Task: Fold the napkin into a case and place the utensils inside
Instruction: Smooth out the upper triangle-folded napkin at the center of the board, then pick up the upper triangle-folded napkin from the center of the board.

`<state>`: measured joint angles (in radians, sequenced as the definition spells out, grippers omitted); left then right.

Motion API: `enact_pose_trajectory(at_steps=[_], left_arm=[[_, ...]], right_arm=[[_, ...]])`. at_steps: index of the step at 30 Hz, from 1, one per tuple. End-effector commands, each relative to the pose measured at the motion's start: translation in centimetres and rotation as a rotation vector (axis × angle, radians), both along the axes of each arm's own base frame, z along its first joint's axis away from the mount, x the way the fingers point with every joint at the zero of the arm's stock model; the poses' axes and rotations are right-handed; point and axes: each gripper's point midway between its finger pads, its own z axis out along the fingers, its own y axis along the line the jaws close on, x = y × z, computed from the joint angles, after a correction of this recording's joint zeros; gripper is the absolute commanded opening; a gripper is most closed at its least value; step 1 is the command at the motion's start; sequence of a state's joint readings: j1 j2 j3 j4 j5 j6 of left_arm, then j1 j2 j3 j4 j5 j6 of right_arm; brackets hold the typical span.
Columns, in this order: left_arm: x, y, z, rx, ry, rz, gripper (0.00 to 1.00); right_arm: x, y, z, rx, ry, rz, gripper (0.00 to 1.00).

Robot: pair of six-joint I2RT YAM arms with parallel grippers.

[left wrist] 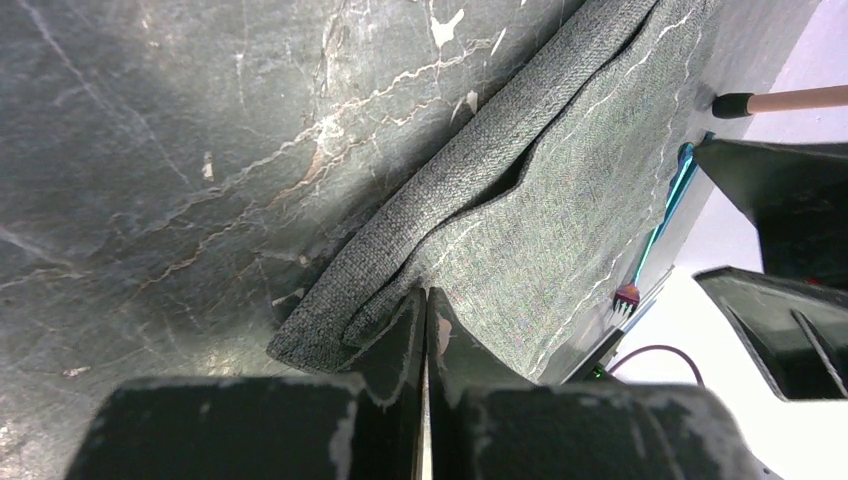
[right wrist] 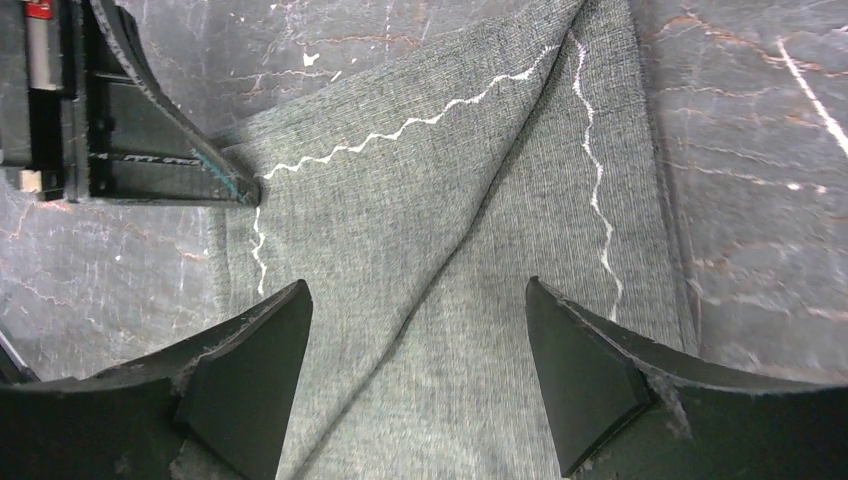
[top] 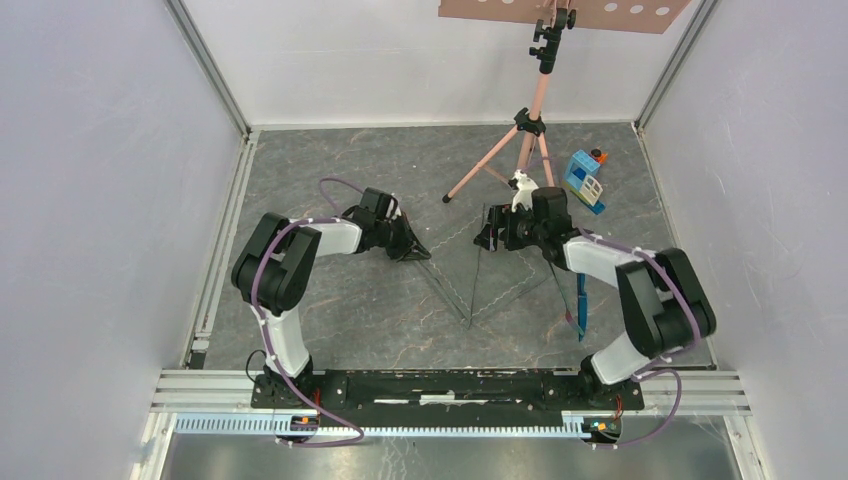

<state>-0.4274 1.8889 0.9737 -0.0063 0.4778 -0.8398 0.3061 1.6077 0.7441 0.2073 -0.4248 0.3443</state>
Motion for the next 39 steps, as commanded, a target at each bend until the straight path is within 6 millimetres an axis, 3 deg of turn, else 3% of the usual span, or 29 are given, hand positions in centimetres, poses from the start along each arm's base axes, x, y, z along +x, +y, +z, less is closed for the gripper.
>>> enact_pose_trajectory(at_steps=[1, 6, 10, 14, 21, 32, 39], left_arm=[[-1.1, 0.6, -0.2, 0.0, -0.026, -0.035, 0.1], [-1.1, 0.2, 6.5, -0.086, -0.165, -0.06, 0.34], [-1.8, 2.5, 9.5, 0.005, -0.229, -0.032, 0.49], [-3.0, 5.3, 11.0, 0.072, -0.271, 0.028, 0.53], [-6.0, 8.0, 11.9, 0.101, -0.302, 0.071, 0.56], [-7.5, 8.0, 10.8, 0.077, -0.276, 0.063, 0.55], [-7.7, 8.1, 10.5, 0.077, -0.269, 0.062, 0.55]], right_arm=[[-2.1, -0.7, 1.4, -0.117, -0.033, 0.027, 0.85], [-6.5, 2.3, 2.9, -0.313, -0.101, 0.157, 0.83], [-10.1, 5.0, 2.4, -0.413, -0.091, 0.256, 0.74], [-12.1, 6.5, 1.3, -0.528, -0.081, 0.307, 0.69], [-14.1, 7.6, -0.7, -0.662, -0.058, 0.369, 0.65], [-15.4, 8.5, -2.5, -0.697, -0.06, 0.409, 0.54], [-16.0, 8.5, -4.1, -0.707, -0.044, 0.439, 0.64]])
